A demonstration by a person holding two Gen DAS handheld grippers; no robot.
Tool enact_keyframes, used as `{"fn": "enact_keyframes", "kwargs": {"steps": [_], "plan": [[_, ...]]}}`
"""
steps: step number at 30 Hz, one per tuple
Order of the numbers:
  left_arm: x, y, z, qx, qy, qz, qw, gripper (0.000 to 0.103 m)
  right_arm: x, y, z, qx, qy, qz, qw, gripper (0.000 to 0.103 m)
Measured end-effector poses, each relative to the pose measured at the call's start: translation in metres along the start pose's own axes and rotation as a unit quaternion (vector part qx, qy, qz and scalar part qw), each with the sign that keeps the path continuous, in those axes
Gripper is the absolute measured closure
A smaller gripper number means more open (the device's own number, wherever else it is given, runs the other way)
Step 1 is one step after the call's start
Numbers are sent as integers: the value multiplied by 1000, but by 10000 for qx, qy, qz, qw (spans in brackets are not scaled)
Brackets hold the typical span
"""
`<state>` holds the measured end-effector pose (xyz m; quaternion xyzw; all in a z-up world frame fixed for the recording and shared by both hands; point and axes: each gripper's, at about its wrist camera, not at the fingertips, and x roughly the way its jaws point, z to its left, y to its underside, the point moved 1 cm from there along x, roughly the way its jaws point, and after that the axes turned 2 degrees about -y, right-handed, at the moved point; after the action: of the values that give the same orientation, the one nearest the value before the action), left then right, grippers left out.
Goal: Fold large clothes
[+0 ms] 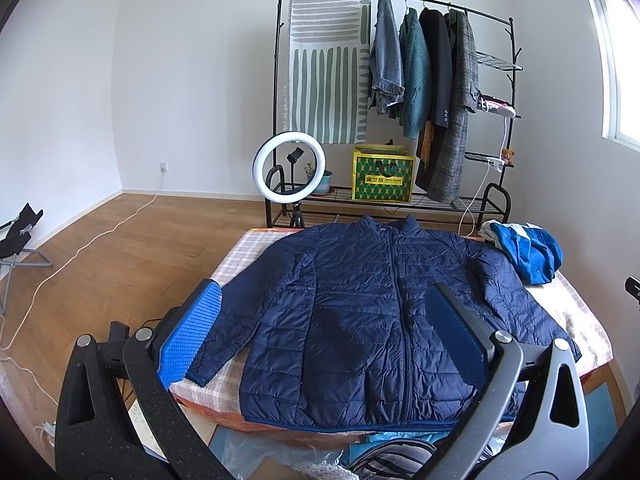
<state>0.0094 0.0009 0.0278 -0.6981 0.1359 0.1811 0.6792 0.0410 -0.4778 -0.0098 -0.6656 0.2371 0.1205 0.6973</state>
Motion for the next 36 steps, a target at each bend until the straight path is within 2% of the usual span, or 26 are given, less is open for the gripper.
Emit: {"fn": "enact_keyframes", "kwargs": {"steps": [14, 22, 29, 36], "plan": [[-2, -6, 3, -7, -10, -27, 10000, 0, -3, -4, 3, -29, 5, -32, 10000, 0], [4, -13, 18, -31, -89, 4, 10000, 0, 0, -3, 9, -92, -2, -14, 10000, 0], [20, 5, 31, -91, -322, 88, 9994, 0, 3, 1, 15, -147, 5, 30, 9999, 0], [59, 38, 81, -516, -339, 194, 9979, 1, 10, 7, 19, -153, -38, 94, 9998, 0]]}}
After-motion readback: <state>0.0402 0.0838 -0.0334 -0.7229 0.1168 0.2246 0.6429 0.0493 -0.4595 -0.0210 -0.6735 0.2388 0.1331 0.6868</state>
